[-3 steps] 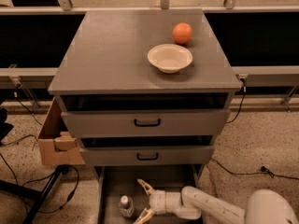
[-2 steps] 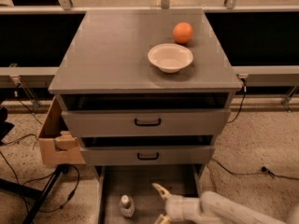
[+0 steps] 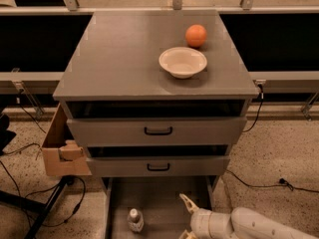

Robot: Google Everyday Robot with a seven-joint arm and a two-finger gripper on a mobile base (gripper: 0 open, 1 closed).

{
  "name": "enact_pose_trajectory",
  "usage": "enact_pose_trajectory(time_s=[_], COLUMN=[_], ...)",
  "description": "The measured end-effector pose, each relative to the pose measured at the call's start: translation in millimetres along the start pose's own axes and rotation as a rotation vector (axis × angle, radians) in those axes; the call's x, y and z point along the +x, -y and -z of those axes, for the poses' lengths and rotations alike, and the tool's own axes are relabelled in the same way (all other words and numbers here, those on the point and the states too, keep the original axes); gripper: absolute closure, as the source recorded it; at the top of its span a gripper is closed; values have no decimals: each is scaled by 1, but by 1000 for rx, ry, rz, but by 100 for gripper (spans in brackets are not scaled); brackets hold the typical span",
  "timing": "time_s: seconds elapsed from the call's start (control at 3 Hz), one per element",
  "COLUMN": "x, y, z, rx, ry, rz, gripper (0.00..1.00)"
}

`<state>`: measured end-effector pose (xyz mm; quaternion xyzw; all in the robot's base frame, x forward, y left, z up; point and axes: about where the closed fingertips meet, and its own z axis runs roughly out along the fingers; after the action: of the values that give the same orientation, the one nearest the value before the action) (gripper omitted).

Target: Place blue plastic bottle into bottom drawer

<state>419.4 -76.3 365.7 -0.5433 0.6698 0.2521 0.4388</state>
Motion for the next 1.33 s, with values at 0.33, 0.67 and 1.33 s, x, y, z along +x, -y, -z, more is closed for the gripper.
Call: enact_pose_trajectory(time_s=[0.33,0.67,1.33], x=[0,-9,-39], y=[0,11,-38], z=[0,23,96], rx=[0,26,-42], ry=[0,-85,-349], rz=[1,50,96], gripper=[0,0,0])
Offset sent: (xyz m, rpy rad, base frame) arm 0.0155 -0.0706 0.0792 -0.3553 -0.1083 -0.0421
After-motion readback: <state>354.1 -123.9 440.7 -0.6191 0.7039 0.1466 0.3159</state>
